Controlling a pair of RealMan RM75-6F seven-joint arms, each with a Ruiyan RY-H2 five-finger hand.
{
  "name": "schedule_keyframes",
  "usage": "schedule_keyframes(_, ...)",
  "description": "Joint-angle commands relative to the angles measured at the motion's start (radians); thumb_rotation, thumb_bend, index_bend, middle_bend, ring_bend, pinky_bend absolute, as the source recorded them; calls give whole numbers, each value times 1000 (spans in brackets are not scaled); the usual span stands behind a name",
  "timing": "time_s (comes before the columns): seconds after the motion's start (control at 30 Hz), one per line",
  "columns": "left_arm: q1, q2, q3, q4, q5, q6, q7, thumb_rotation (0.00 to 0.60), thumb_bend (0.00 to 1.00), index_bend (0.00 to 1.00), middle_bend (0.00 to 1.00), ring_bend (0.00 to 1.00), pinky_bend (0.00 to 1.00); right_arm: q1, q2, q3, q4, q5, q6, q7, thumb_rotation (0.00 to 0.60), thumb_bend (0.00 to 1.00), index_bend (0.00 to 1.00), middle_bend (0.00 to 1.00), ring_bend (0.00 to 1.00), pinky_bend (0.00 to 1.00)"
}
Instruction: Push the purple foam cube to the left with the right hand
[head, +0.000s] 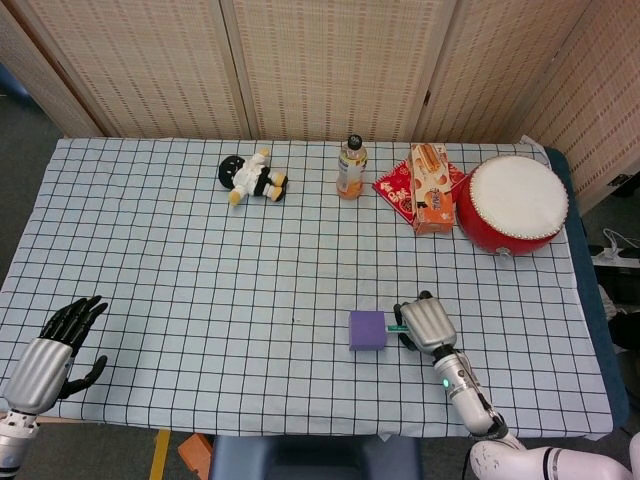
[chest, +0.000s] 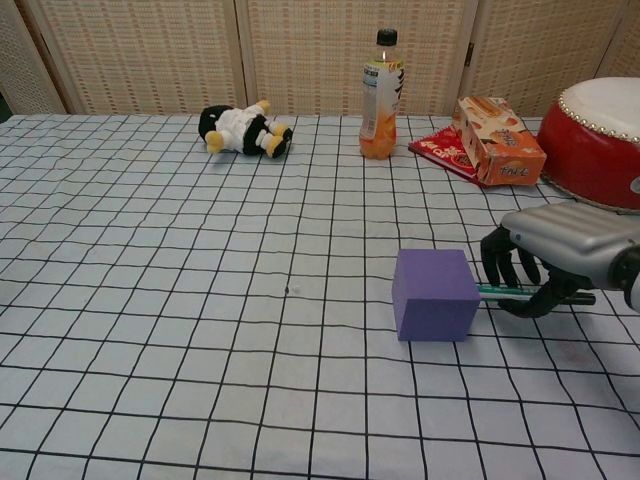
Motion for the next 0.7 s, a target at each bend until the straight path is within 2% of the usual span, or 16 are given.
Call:
schedule_keyframes(0.03,0,1,0,0,1,1,-2,600,418,0,0,0,99,22,-16,8,-7,19,-10,-13,600,492,921,831,543,269)
schedule_keyframes(0.7,-3,6,-1,2,-2,-1,-31,600,419,0,0,0,100,228,-138,61,-5,203,-81,-123,600,493,921,831,543,271)
